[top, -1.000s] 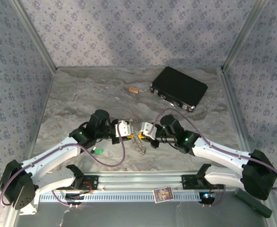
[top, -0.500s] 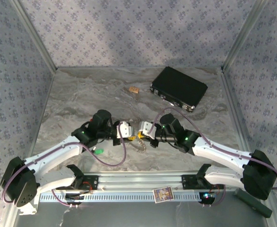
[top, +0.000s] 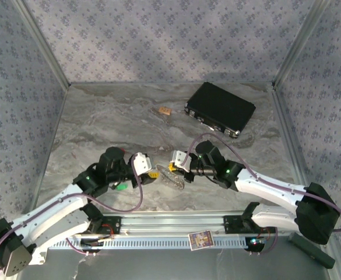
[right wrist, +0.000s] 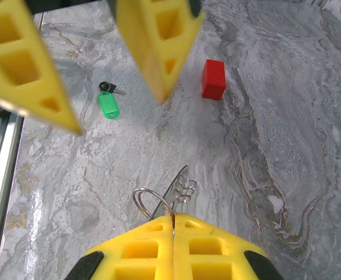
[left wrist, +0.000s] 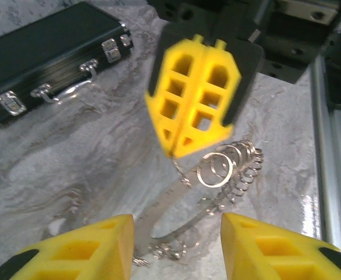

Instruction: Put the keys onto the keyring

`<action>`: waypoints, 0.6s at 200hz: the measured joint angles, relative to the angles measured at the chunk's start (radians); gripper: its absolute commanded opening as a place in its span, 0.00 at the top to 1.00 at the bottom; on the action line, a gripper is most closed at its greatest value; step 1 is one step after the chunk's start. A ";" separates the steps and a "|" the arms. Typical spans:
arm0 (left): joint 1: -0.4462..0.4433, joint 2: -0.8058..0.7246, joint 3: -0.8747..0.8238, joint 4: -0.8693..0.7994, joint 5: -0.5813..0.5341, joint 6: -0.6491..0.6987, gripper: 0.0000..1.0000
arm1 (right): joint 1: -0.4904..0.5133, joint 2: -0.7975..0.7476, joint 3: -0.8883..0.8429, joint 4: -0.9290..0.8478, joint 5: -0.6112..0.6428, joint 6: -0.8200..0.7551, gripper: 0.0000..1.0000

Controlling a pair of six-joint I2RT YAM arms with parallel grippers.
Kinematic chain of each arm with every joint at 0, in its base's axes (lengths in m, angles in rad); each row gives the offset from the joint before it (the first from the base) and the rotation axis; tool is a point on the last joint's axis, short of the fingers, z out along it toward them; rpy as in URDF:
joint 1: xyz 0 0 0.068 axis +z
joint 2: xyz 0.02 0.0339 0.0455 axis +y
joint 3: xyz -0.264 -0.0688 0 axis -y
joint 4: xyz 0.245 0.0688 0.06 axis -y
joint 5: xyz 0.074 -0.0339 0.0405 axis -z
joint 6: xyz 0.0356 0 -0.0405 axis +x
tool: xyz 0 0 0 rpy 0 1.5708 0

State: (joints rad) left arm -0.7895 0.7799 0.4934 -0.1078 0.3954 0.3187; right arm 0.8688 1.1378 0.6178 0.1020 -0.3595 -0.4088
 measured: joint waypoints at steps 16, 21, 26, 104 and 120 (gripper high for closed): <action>-0.032 0.020 -0.023 0.025 -0.019 -0.048 0.57 | 0.000 0.007 0.000 0.002 -0.005 0.000 1.00; -0.041 0.035 -0.026 0.037 -0.025 -0.060 0.58 | 0.000 0.009 0.000 0.003 -0.005 0.000 1.00; -0.050 0.057 -0.027 0.051 -0.033 -0.073 0.58 | 0.000 0.009 0.000 0.003 -0.005 0.000 1.00; -0.090 0.266 -0.027 0.293 -0.124 -0.197 0.89 | 0.000 0.010 0.000 0.006 -0.010 0.005 1.00; -0.090 0.264 -0.028 0.315 -0.130 -0.201 1.00 | 0.000 0.008 0.000 0.006 -0.014 0.005 1.00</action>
State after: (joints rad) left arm -0.8795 1.0435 0.4656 0.2070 0.2649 0.1173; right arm 0.8692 1.1458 0.6174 0.1085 -0.3737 -0.4038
